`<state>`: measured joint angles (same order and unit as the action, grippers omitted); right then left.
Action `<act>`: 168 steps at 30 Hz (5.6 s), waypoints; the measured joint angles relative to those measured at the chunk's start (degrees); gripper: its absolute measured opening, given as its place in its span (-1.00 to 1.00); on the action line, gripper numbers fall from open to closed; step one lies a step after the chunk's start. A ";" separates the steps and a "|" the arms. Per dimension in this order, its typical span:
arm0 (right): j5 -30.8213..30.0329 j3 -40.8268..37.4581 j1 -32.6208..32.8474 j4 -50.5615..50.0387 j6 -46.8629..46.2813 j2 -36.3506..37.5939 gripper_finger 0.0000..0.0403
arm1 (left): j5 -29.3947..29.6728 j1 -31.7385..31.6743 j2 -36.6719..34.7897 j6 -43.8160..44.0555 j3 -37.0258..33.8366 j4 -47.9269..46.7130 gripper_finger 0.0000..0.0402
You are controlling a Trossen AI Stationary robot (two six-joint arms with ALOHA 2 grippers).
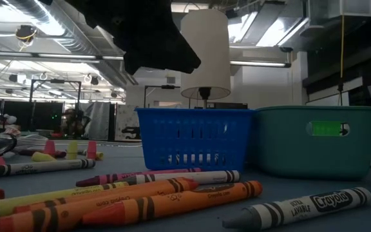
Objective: Sort crayons
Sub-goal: Put the orange crayon into the black bin, then put the gray crayon into the blue bin
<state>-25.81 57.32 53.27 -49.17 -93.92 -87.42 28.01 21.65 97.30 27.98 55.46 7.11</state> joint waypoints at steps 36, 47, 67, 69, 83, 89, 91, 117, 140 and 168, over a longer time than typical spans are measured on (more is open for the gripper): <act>3.63 -0.02 -3.18 -3.42 -3.19 -14.12 -0.35 | -0.02 0.00 0.02 0.01 -0.02 -0.13 -0.59; 4.43 -0.04 -3.03 -3.86 -6.96 -14.12 -0.35 | -0.02 0.00 0.02 0.01 -0.02 -0.13 -0.59; 4.91 0.17 -3.03 -1.53 -7.00 -17.33 -0.86 | -0.02 0.00 0.02 0.01 -0.02 -0.13 -0.59; 4.69 0.43 -3.03 -1.82 -7.00 -17.33 -0.95 | -0.02 0.00 0.02 0.01 -0.02 -0.13 -0.59; 3.03 12.53 -3.49 -22.73 -6.62 -17.65 -0.96 | -0.02 0.00 0.02 -0.10 -0.02 -0.13 -0.59; -7.33 21.07 -6.11 -33.97 -0.90 -17.62 -0.92 | -0.15 -0.95 -0.70 -4.41 -0.11 -0.25 -0.59; -10.80 23.34 -7.96 -35.38 3.96 -17.59 -0.92 | -0.41 -1.89 -1.88 -5.99 -0.11 -0.27 -0.59; 4.87 27.67 -43.00 2.51 84.95 -17.49 -0.92 | -5.08 -14.34 -27.40 -13.32 -0.02 -37.55 -0.59; 17.48 20.92 -53.31 8.91 89.32 -17.46 -0.92 | -12.96 -14.88 -27.17 -11.32 -1.66 -51.52 -0.59; 18.37 24.60 -53.28 5.53 88.04 -17.46 -0.20 | -27.63 -24.11 -27.15 -28.57 -26.67 -29.20 -0.59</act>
<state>-7.44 81.92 -0.02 -43.65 -5.88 -104.88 0.38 -2.46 70.15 -0.59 28.79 -22.08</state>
